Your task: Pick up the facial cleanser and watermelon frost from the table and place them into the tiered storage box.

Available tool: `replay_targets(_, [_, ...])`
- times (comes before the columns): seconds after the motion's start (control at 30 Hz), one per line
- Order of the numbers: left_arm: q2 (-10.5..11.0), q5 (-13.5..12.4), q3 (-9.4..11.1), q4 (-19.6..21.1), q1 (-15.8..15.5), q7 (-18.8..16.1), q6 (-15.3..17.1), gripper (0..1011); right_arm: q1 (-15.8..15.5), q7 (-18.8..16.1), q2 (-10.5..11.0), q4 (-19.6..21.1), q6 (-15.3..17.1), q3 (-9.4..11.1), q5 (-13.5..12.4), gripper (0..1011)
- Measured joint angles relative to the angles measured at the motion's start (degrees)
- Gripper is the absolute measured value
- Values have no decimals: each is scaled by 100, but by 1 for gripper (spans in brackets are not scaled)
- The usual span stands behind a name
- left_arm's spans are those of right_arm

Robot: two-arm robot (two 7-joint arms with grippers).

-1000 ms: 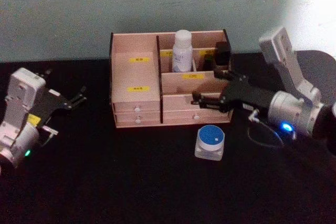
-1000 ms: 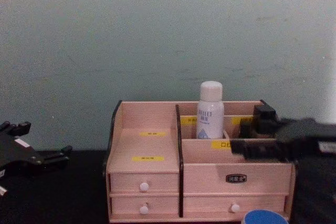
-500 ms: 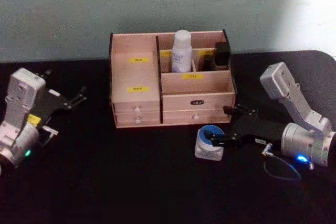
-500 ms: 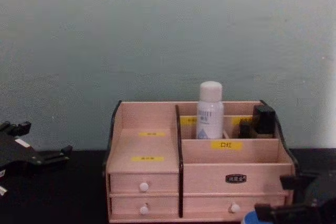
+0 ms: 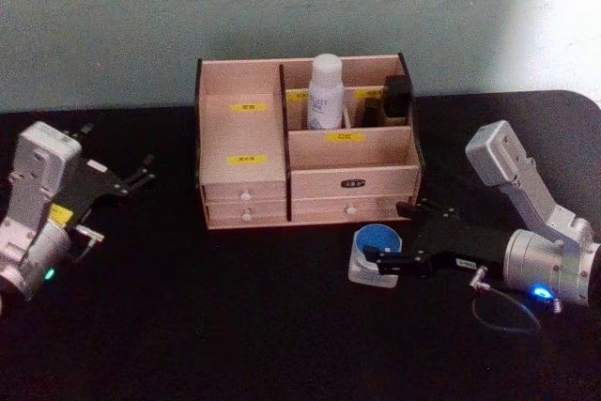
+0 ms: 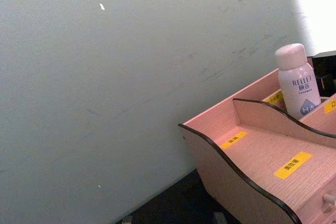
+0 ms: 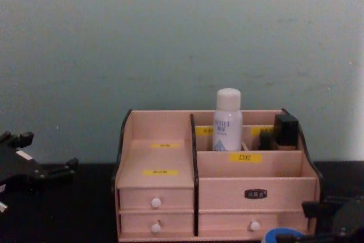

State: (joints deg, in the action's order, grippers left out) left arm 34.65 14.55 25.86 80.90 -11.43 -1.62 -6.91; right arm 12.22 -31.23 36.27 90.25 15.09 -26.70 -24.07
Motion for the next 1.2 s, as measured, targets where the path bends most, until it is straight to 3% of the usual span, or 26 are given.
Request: replay_targets(1.2, [0,0,0,0,0,0,0,1001,135,28,-107,-317,61,-269,74,1000])
